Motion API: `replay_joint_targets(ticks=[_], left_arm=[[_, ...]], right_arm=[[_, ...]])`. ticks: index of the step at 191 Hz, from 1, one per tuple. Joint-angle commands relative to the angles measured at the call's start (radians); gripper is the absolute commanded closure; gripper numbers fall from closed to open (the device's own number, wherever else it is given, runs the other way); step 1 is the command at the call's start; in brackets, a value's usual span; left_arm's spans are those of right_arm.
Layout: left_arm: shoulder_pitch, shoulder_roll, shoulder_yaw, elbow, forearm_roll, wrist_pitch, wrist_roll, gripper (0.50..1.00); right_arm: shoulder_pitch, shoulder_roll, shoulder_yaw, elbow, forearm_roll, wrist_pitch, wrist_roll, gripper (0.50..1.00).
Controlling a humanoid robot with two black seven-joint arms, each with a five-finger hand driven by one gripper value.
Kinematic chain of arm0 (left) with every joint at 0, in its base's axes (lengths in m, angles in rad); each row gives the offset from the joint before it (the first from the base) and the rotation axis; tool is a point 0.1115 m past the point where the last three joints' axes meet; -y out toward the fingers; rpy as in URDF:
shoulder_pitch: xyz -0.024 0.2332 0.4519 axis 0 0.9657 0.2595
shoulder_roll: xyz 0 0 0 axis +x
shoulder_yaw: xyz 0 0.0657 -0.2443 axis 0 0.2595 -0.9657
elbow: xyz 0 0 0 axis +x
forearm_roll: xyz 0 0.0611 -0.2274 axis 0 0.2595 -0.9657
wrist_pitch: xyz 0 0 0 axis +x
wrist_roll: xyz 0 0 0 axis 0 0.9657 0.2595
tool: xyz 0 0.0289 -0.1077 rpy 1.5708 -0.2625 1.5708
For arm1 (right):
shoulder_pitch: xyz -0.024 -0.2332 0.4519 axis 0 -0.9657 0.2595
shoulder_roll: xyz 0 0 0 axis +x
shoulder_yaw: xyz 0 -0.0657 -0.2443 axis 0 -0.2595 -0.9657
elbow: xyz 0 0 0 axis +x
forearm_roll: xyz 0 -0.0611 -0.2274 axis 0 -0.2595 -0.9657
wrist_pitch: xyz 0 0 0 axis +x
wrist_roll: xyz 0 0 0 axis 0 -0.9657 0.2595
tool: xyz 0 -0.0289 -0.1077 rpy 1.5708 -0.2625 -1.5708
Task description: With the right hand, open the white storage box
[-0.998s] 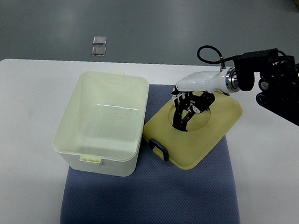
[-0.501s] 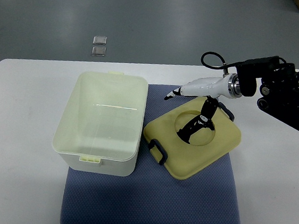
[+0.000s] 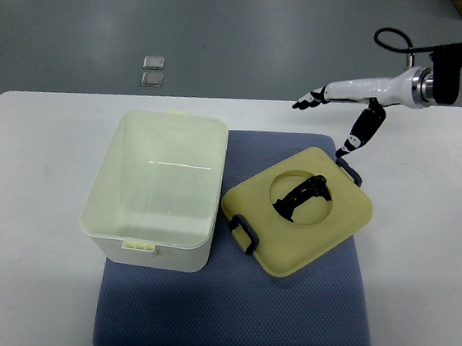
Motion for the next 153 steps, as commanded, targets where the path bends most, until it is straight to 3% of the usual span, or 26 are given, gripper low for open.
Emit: replay_joint_targets(ticks=[1, 48, 80, 106, 153], left_arm=[[-0.001, 0.0, 0.0, -0.001, 0.0, 0.0, 0.0, 0.5], [-0.001, 0.0, 0.003, -0.004, 0.0, 0.0, 0.0, 0.5], [-0.001, 0.0, 0.0, -0.003, 0.0, 0.0, 0.0, 0.5], [-0.001, 0.0, 0.0, -0.003, 0.0, 0.0, 0.0, 0.5], [-0.001, 0.0, 0.0, -0.003, 0.0, 0.0, 0.0, 0.5]], right_arm=[[-0.064, 0.042, 0.134, -0.06, 0.214, -0.068, -0.002, 0.576], [-0.239, 0.195, 0.278, -0.086, 0.996, -0.232, -0.058, 0.576], [-0.308, 0.292, 0.333, -0.143, 1.434, -0.355, -0.049, 0.576], [-0.364, 0.367, 0.425, -0.218, 1.535, -0.35, -0.045, 0.576], [-0.441, 0.405, 0.464, -0.224, 1.535, -0.348, -0.044, 0.574]])
